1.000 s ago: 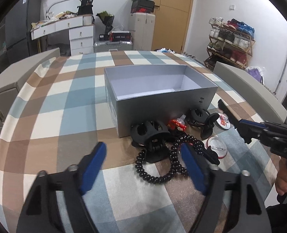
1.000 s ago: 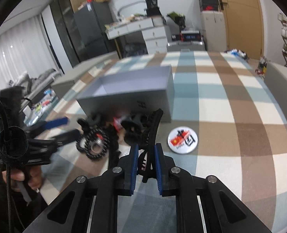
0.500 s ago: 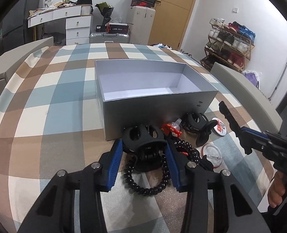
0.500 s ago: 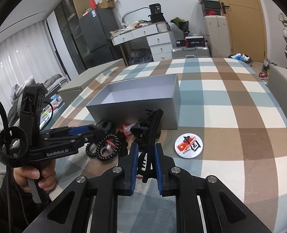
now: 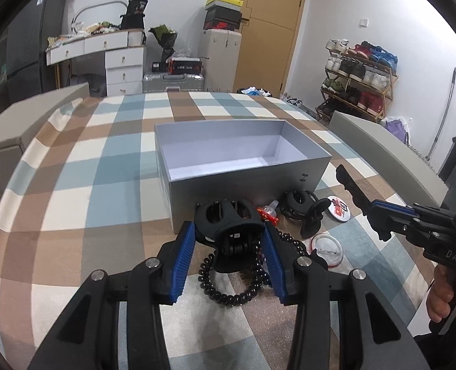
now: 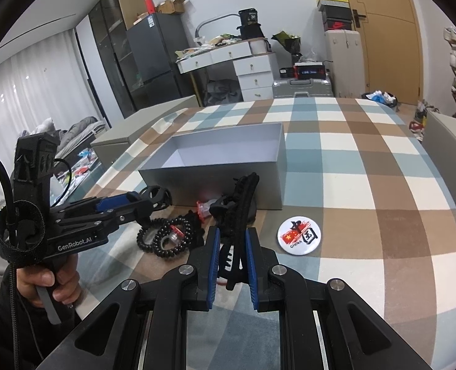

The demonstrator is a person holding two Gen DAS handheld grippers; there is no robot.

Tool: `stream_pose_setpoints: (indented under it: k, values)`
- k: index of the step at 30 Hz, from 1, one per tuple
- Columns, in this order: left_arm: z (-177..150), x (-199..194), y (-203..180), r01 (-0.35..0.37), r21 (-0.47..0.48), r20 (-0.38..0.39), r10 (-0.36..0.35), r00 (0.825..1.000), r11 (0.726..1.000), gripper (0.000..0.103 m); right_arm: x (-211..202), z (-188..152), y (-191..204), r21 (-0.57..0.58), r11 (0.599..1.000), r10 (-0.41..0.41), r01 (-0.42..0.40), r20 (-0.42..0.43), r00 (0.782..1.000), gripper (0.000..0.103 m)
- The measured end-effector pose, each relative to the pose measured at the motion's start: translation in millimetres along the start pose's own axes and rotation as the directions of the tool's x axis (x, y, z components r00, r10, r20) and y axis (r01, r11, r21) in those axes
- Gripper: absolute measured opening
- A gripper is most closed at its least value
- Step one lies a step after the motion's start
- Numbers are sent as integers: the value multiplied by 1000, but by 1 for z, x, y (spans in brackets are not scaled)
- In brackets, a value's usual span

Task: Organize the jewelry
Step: 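Carry the black claw clips into the grey box and open both tools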

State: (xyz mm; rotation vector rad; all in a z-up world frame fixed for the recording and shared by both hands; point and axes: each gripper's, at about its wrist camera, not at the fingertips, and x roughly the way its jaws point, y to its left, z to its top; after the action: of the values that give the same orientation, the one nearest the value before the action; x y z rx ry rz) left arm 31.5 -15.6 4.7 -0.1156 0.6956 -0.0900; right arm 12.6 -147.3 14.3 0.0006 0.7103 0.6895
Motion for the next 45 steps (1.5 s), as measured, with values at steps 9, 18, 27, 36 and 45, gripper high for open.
stream_pose_setpoints:
  k: [9,18,27,36,45]
  values:
    - [9,-11,-5,-53,41,61,50,997,998,38,-8,14,0,31,999,32,-33,54,998,16]
    - [15,-16,-4,-55,44,92,51,994,997,38,-3,25,3,38,998,46,-48,58,997,4]
    - [12,-11,0,-51,30,73,49,996,998,38,16,10,-23,80,996,-44,49,-65,997,14]
    - [11,-11,0,-45,33,65,43,997,998,38,41,-2,-23,90,995,-15,32,-179,984,23]
    - [11,-11,2,-42,23,66,40,997,999,38,51,-3,-10,-18,995,-102,101,-209,973,19]
